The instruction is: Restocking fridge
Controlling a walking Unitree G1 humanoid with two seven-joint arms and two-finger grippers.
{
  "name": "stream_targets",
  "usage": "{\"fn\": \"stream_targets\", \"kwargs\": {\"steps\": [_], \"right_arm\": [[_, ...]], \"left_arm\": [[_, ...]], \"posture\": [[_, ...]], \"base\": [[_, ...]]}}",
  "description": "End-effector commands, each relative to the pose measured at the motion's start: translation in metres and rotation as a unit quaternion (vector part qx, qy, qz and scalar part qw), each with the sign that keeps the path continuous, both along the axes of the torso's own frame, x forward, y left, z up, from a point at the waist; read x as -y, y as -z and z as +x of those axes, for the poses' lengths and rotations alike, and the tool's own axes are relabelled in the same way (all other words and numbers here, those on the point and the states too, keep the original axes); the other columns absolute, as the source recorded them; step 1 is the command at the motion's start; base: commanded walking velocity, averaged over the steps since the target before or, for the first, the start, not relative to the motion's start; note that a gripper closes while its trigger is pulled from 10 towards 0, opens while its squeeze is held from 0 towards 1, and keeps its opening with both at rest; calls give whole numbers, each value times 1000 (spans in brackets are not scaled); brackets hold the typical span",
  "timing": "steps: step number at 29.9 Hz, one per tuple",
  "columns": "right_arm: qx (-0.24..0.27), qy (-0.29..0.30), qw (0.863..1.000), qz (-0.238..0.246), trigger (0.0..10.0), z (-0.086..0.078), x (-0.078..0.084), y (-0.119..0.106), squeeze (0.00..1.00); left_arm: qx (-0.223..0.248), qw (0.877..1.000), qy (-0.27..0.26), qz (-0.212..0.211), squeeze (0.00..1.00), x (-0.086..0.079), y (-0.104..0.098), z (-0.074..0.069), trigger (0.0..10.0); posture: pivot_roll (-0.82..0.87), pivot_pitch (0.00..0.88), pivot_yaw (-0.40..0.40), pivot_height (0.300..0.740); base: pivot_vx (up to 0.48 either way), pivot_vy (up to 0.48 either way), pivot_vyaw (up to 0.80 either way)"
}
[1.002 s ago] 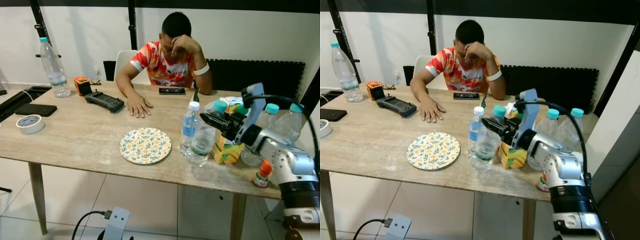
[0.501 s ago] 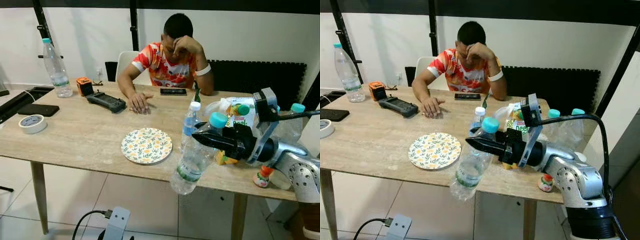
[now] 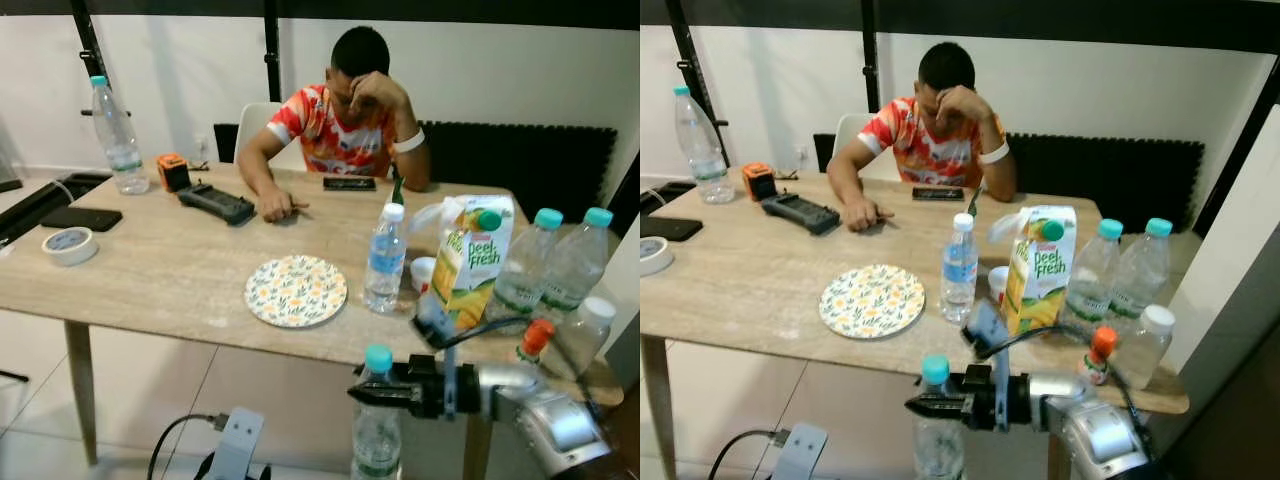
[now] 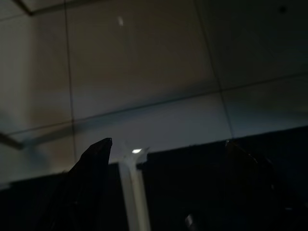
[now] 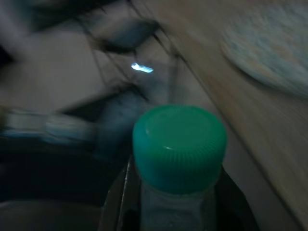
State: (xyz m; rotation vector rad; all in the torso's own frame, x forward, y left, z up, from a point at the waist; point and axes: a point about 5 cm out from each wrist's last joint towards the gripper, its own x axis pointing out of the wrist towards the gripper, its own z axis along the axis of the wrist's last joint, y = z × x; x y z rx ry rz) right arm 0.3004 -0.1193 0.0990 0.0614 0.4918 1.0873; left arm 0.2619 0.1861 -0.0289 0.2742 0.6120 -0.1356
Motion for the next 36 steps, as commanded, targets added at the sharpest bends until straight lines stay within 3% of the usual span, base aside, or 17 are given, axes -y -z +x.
{"fn": "stream_targets", "kwargs": {"steps": [1, 5, 8, 14, 18, 22, 23, 24, 25, 26, 29, 30, 34, 36], "right_arm": [[7, 65, 997, -35, 0, 1, 12, 23, 0], [-4, 110, 993, -32, 0, -8, 15, 46, 0], [12, 168, 983, -71, 0, -15, 23, 71, 0], [27, 195, 972, -129, 0, -32, 31, 99, 0], [21, 207, 969, -133, 0, -38, 33, 108, 0], [-7, 260, 949, -176, 0, -50, 44, 127, 0], [-20, 288, 939, -184, 3137, -53, 49, 131, 0], [-20, 288, 939, -184, 3137, -53, 49, 131, 0], [-38, 330, 925, -185, 10000, -54, 56, 135, 0], [-52, 363, 913, -179, 10000, -55, 61, 136, 0], [-59, 385, 904, -176, 10000, -55, 64, 137, 0], [-64, 410, 893, -176, 10000, -54, 68, 138, 0], [-55, 438, 877, -192, 10000, -51, 73, 136, 0], [-55, 438, 877, -192, 10000, -51, 73, 136, 0]], "left_arm": [[-11, 1000, 14, 6, 0, 4, 5, -5, 10000], [-22, 999, 26, -8, 0, 9, 6, -6, 10000], [-8, 1000, 6, -8, 0, 6, 4, -4, 10000], [-2, 1000, -22, -15, 0, 4, 6, -7, 10000], [-9, 999, -26, -15, 0, 3, 9, -11, 10000], [-42, 999, -28, 1, 0, -1, 19, -24, 10000], [-49, 998, -27, 4, 0, -2, 21, -27, 10000], [-49, 998, -27, 4, 0, -2, 21, -27, 10000], [-54, 998, -27, 6, 0, -3, 23, -30, 10000], [-54, 998, -26, 6, 0, -3, 23, -30, 10000], [-54, 998, -26, 5, 0, -4, 23, -31, 10000], [-52, 998, -30, 4, 0, -4, 23, -30, 10000], [-46, 998, -38, -1, 0, -4, 21, -28, 10000], [-46, 998, -38, -1, 0, -4, 21, -28, 10000]], "posture": [[-53, 74, -62, 740], [-39, 39, -59, 740], [-18, 7, -52, 740], [-23, 28, -60, 740], [-23, 29, -60, 740], [-21, 32, -50, 740], [-23, 32, -40, 740], [-23, 32, -40, 740], [-24, 33, -37, 740], [-25, 32, -35, 740], [-22, 34, -32, 740], [-21, 30, -30, 740], [-19, 20, -32, 740], [-19, 20, -32, 740]], "base": [[0, 0, 0], [0, 0, 0], [0, 0, 0], [0, 0, 0], [0, 0, 0], [0, 0, 0], [0, 0, 0], [0, 0, 0], [0, 0, 0], [0, 0, 0], [0, 0, 0], [0, 0, 0], [0, 0, 0], [0, 0, 0]]}}
